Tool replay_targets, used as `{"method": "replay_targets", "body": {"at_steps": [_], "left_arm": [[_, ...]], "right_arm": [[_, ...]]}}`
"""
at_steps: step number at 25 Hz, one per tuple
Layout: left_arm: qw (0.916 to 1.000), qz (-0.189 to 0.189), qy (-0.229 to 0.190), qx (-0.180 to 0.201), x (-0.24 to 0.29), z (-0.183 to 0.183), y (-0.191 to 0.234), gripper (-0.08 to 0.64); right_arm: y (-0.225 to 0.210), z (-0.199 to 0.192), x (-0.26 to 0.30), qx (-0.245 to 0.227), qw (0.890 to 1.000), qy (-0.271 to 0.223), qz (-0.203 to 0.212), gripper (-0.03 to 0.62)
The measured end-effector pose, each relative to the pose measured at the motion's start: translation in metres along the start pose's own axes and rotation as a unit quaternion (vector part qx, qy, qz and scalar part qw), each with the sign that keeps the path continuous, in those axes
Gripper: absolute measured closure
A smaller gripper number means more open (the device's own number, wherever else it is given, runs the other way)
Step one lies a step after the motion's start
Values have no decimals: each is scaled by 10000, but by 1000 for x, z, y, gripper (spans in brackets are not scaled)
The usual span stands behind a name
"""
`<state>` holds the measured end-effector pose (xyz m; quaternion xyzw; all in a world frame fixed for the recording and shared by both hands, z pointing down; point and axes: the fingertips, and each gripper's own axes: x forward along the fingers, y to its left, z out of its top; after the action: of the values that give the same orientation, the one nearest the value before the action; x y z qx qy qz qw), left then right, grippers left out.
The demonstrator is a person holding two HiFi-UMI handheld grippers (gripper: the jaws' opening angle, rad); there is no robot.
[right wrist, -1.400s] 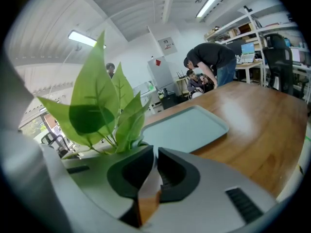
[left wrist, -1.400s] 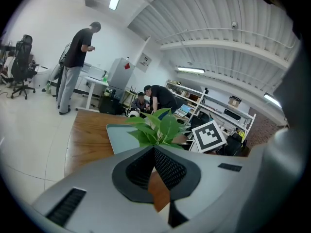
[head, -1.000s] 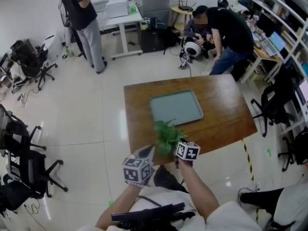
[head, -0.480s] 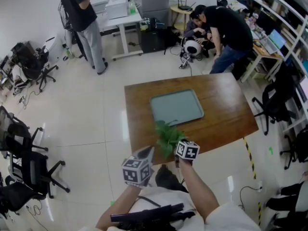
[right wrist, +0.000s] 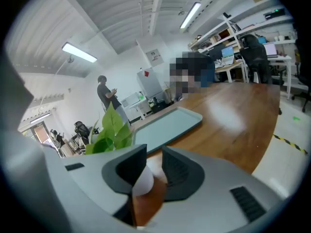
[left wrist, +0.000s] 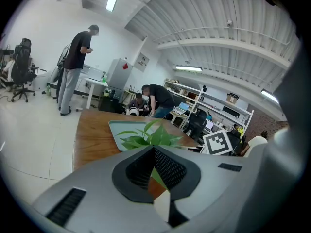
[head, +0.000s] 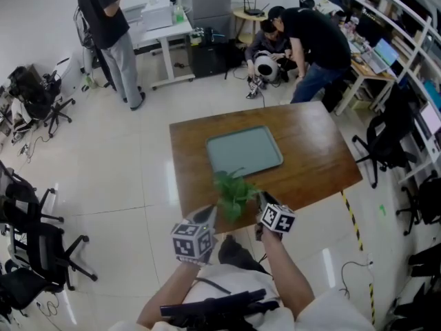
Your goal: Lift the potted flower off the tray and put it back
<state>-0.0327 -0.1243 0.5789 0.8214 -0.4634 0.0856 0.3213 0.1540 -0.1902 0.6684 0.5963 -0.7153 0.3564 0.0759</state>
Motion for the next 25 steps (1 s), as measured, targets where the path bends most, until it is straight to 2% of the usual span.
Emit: {"method": "replay_targets", "body": {"at_steps": [6, 9, 11, 12, 15, 21, 25], "left_arm": [[9999, -93, -78, -7, -3, -7, -13, 565], [9998, -118, -159, -76, -9, -12, -20, 565], [9996, -136, -211, -144, -14, -15, -23, 565], [9995, -147, -232, -170, -17, -17, -24, 565], [9992, -187, -280, -199, -24, -23, -27, 565], [9991, -130, -331, -216, -40, -29, -24, 564], [9990, -154, -392, -160, -49, -27, -25, 563]], "right_arm": [[-6, 6, -48, 72, 9998, -207, 6, 478], [0, 5, -71, 81, 9995, -293, 124, 516], [4, 2, -84, 80, 9993, -339, 109, 582], [6, 1, -89, 86, 9992, -376, 108, 591], [18, -5, -101, 90, 9988, -430, 194, 591], [42, -33, -108, 56, 9990, -194, 410, 591], [48, -34, -109, 11, 9989, -170, 432, 592]]}}
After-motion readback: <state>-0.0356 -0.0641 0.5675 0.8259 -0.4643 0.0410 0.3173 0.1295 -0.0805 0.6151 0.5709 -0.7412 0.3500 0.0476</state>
